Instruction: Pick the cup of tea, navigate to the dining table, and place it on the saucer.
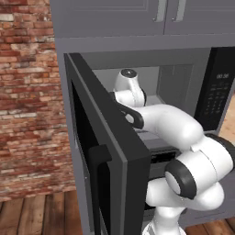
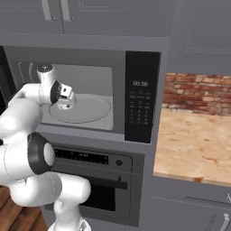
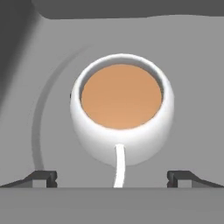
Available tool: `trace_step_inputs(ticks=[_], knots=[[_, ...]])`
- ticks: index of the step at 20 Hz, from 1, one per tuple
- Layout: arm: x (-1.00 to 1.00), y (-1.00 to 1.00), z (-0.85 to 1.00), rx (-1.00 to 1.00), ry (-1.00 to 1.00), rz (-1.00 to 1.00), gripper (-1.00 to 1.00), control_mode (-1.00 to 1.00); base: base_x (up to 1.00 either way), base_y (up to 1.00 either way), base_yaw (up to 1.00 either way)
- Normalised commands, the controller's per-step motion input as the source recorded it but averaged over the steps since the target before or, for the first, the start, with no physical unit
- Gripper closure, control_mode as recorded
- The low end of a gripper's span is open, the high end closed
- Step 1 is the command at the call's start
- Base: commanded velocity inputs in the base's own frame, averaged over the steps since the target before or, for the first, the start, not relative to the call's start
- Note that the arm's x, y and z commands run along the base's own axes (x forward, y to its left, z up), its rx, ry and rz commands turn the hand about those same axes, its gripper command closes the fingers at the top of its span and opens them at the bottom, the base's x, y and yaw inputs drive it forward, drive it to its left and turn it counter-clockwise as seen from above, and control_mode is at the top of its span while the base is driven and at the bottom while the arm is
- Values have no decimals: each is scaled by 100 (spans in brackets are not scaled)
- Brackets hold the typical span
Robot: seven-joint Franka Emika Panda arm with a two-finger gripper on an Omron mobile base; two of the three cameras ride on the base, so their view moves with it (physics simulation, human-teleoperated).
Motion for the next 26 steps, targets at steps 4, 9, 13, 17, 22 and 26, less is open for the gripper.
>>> trace_step_inputs(ticks=[4, 9, 13, 17, 22, 26], knots=[[16, 22, -12, 0, 0, 0, -100, -100, 0, 0, 0], [26, 13, -13, -3, 0, 0, -100, -100, 0, 0, 0], [18, 0, -5, -6, 1, -1, -100, -100, 0, 0, 0], [5, 0, 0, -7, 1, -2, -100, -100, 0, 0, 0], [0, 0, -5, -5, 1, -4, -100, -100, 0, 0, 0], [0, 0, -8, -2, 0, -4, 100, -100, 0, 0, 0]])
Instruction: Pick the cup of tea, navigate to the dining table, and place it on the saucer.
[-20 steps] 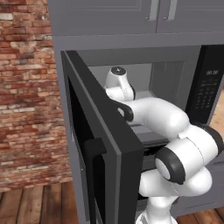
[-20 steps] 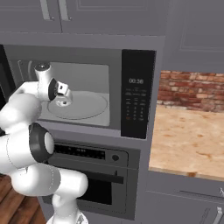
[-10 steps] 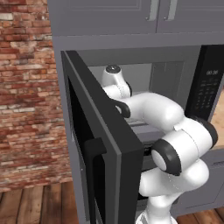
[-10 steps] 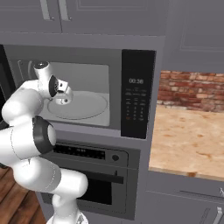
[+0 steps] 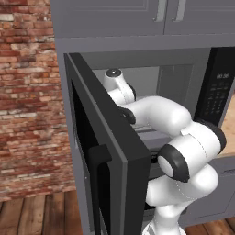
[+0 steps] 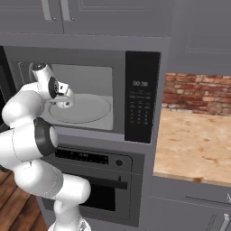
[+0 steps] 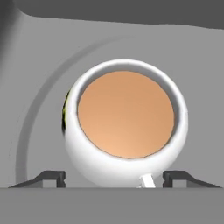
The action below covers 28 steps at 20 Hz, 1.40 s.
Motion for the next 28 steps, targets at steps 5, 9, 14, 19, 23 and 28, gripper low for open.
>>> trace_step_inputs(ticks=[5, 9, 14, 19, 23, 28], knots=[[0, 0, -5, 0, 0, -2, 100, -100, 0, 0, 0], [0, 0, 0, 0, 0, 0, 100, -100, 0, 0, 0], [-14, 0, 0, 0, 0, -1, 100, -100, 0, 0, 0], [-36, 0, 0, 0, 0, -6, 100, -100, 0, 0, 0], [-32, 0, 0, 0, 0, -8, 100, -100, 0, 0, 0], [-1, -1, 0, 0, 0, -5, 100, -100, 0, 0, 0]])
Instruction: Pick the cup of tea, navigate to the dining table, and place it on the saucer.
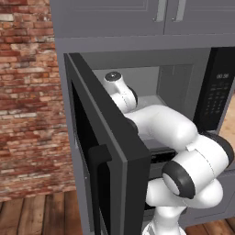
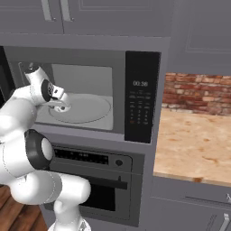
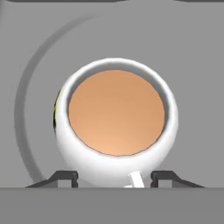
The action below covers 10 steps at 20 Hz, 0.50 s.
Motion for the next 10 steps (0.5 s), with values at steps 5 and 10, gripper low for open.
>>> trace_step_inputs(ticks=[5, 10], knots=[[0, -4, 6, 0, 0, 0, 100, -100, 0, 0, 0], [-7, -3, 19, 0, -1, 0, 100, -100, 0, 0, 0]])
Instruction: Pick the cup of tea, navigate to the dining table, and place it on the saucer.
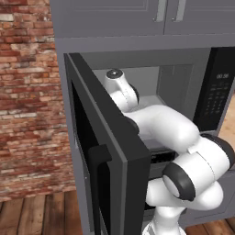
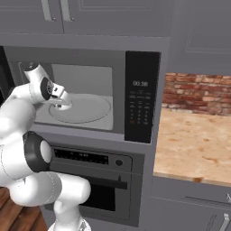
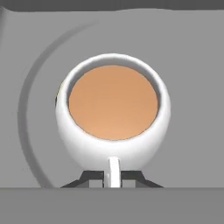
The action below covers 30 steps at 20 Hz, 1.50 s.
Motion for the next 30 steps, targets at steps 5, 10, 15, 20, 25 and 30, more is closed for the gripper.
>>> trace_step_inputs(ticks=[5, 10, 15, 20, 25, 30], knots=[[-18, -2, 9, 0, 0, 0, 100, -100, 0, 0, 0], [-87, -26, 14, 0, -1, 0, 100, -100, 0, 0, 0], [-100, -15, 19, 0, -5, 0, 100, -100, 0, 0, 0], [-100, -16, 65, 3, -5, 2, 100, -100, 0, 0, 0], [-100, -44, 94, 1, 0, 23, 100, -100, 0, 0, 0], [-100, -37, 78, -1, 0, 36, 100, -100, 0, 0, 0]])
